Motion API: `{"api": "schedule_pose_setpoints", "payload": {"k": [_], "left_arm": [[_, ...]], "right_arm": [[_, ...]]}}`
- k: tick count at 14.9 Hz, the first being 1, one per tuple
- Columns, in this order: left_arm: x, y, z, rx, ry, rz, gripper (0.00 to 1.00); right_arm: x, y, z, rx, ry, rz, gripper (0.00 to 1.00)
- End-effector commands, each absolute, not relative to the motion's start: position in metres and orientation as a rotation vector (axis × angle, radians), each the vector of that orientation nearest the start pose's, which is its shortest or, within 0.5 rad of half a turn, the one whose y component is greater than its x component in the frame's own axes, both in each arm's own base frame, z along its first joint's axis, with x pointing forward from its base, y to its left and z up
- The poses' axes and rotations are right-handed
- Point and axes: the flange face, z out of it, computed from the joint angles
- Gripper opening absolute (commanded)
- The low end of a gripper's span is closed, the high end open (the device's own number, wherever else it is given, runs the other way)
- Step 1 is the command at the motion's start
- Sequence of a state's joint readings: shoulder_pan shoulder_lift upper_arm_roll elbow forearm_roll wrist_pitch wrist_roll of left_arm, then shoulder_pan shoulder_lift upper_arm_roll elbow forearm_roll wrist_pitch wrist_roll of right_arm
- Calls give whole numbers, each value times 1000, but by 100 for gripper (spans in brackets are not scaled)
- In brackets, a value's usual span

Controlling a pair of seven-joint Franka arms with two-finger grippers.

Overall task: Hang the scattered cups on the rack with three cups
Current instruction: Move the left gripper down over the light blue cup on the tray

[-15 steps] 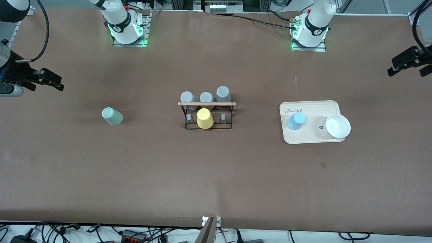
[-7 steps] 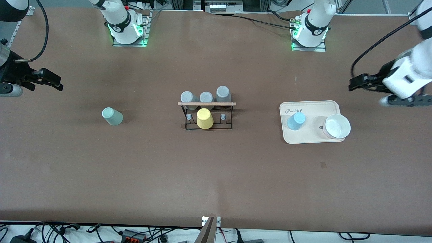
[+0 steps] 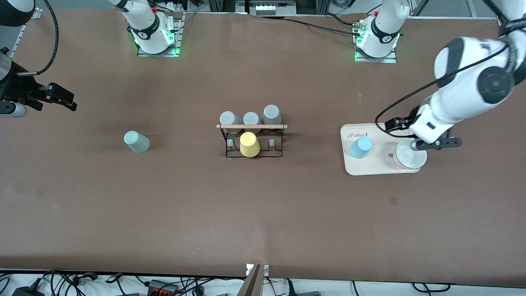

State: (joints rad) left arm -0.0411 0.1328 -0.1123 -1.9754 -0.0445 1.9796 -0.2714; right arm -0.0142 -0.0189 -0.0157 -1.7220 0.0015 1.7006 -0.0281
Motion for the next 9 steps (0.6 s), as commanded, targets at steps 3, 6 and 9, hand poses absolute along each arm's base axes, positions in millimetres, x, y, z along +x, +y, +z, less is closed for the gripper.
{"api": "schedule_pose_setpoints", "payload": {"k": [3, 6, 9], "left_arm": [[539, -128, 304, -3160, -284, 138, 100], [531, -126, 272, -3161, -279, 144, 100], [527, -125, 254, -3135, -229, 183, 100]], "right_arm": [[553, -18, 582, -3148, -13, 5, 100], [552, -19, 582, -3147, -11, 8, 100], [552, -19, 582, -3147, -11, 5, 100]]}}
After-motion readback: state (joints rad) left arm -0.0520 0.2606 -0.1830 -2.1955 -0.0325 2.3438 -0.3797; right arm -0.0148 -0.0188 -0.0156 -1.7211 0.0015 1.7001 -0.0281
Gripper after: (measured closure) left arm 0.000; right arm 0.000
